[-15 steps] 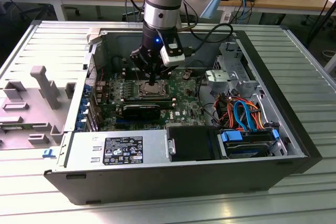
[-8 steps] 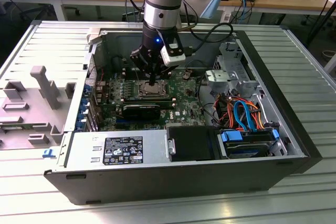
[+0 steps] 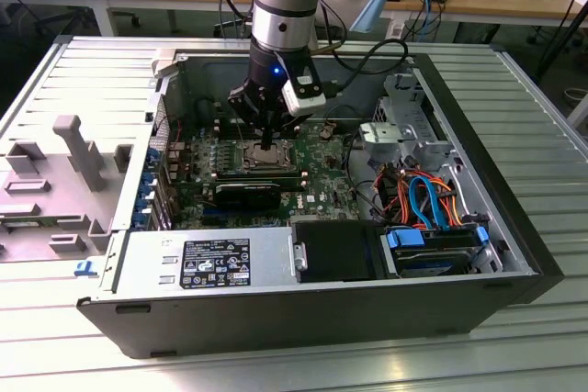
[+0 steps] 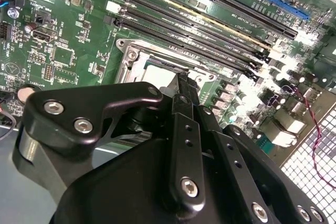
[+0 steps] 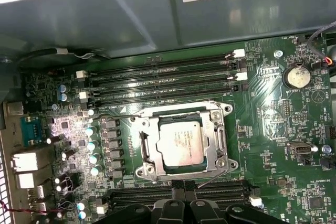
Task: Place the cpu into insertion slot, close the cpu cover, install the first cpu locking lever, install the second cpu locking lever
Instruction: 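Install the first cpu locking lever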
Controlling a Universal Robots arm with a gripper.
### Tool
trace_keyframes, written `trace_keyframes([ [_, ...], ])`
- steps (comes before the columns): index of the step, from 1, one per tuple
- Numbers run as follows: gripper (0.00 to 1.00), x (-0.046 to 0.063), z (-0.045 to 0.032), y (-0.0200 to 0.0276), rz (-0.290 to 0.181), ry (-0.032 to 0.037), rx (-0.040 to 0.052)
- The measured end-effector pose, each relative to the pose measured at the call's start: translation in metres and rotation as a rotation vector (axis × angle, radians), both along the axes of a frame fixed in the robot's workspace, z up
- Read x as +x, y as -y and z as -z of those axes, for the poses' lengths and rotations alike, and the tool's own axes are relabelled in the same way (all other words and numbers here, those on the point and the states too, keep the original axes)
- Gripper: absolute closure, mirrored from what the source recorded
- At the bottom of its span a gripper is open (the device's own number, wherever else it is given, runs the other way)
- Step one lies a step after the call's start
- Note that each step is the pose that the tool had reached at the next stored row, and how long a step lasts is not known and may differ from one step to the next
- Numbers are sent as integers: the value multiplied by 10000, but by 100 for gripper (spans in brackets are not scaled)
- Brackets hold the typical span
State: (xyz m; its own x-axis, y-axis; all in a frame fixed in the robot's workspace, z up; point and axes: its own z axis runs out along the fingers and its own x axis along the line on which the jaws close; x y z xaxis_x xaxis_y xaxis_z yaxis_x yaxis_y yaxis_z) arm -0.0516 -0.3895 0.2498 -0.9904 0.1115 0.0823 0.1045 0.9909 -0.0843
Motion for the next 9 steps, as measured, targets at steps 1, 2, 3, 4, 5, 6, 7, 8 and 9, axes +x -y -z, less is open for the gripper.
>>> trace_keyframes([
  [1,89,0,0,0,-16,0,0],
  [2,89,0,0,0,-39,0,0],
  [3,89,0,0,0,-54,-1,0],
  [4,89,0,0,0,-88,0,0],
  [5,89,0,0,0,-109,0,0],
  [6,89,0,0,0,-125,0,0],
  [7,89,0,0,0,-147,0,0],
  [8,89,0,0,0,-160,0,0],
  [9,89,0,0,0,-178,0,0],
])
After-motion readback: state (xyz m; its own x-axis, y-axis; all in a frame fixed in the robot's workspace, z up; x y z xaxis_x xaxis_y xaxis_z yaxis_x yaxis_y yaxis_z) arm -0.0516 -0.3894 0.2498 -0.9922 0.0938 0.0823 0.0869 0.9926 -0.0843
